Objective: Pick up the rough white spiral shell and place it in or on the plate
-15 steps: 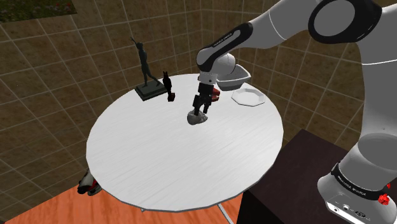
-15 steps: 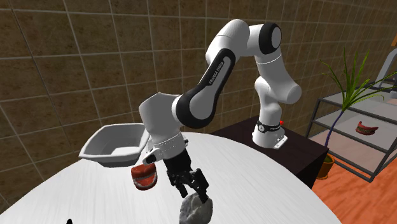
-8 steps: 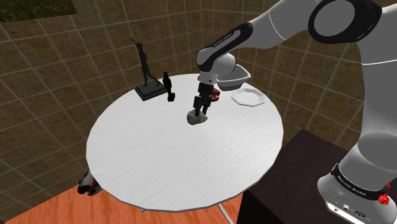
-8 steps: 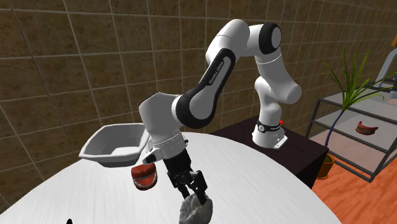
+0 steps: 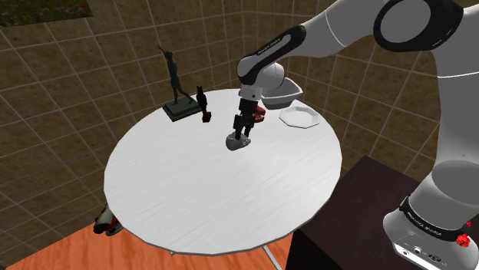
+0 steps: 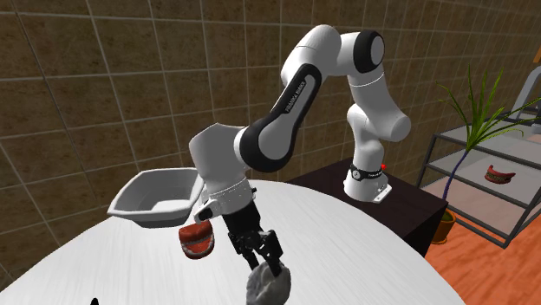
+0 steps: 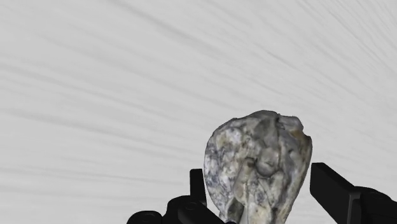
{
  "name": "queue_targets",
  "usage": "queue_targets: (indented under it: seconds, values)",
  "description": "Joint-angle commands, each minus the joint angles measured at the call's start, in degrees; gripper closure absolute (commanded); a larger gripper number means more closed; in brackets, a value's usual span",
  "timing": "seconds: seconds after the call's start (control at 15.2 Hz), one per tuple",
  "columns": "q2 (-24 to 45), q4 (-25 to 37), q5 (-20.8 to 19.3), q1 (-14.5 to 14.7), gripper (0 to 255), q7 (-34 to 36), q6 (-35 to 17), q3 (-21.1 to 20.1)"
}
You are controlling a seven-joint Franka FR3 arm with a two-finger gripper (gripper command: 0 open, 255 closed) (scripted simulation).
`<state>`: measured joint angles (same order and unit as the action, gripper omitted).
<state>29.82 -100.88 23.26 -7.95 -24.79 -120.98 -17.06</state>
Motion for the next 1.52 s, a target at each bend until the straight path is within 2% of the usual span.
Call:
queue_targets:
  seconds: [0.0, 0.86, 1.12, 1.19, 1.25, 1.45]
  values:
    - [-0.8, 0.3, -0.02, -0.08, 255, 0.42, 1.0, -0.05]
    - [-5.8, 3.13, -0.14, -0.68, 255, 3.32, 8.25, -0.31]
    - [-8.15, 0.87, 0.08, -4.33, 255, -1.13, 10.46, 1.17]
    - [-7.52, 1.46, 0.01, -3.45, 255, -0.04, 9.89, 0.81]
    - [-7.52, 1.46, 0.02, -3.45, 0, -0.04, 9.9, 0.82]
    - [-0.59, 8.63, -8.8, -1.7, 0, -15.9, 18.7, -1.76]
